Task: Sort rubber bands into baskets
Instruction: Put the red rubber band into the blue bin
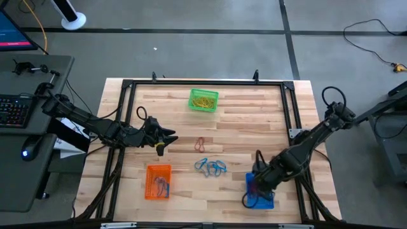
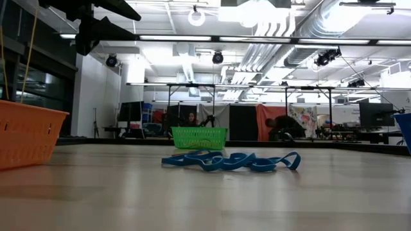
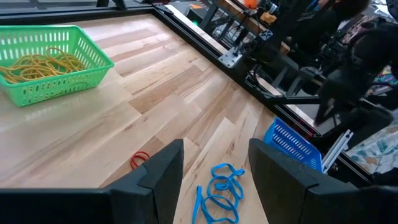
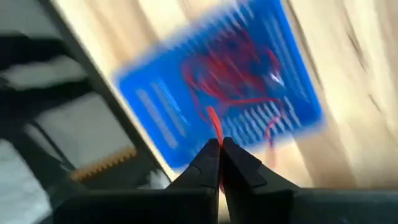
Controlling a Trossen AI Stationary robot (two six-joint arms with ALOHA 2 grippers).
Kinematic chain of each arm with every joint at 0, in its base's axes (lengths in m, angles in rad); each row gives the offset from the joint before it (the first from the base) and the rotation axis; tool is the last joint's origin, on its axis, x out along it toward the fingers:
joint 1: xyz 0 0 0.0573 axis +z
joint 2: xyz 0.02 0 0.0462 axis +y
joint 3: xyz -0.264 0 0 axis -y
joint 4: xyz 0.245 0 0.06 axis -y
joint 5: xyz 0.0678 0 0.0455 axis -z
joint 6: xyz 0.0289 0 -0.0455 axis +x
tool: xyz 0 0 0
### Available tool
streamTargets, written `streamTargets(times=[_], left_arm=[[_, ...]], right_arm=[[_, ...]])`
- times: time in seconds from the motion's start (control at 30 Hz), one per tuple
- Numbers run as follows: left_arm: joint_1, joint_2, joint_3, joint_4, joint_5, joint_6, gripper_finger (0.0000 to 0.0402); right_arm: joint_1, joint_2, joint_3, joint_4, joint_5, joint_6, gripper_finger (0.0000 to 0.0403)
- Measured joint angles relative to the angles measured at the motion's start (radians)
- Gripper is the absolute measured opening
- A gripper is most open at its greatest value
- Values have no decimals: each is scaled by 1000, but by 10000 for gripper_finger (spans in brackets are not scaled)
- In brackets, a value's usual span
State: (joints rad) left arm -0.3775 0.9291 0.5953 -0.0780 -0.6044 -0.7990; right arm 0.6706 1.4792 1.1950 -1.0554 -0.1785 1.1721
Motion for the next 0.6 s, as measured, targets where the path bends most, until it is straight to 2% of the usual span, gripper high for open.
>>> streamTargets(times=[0.17, 0.5, 0.6], left_arm=[[0, 0, 0, 0, 0, 0, 175], [0, 0, 0, -1, 0, 3, 175], [0, 0, 0, -1, 0, 15, 175]], right_arm=[[-45, 5, 0, 130, 51, -31, 0], [-12, 11, 0, -38, 15, -19, 0], [-2, 11, 0, -20, 15, -19, 0]])
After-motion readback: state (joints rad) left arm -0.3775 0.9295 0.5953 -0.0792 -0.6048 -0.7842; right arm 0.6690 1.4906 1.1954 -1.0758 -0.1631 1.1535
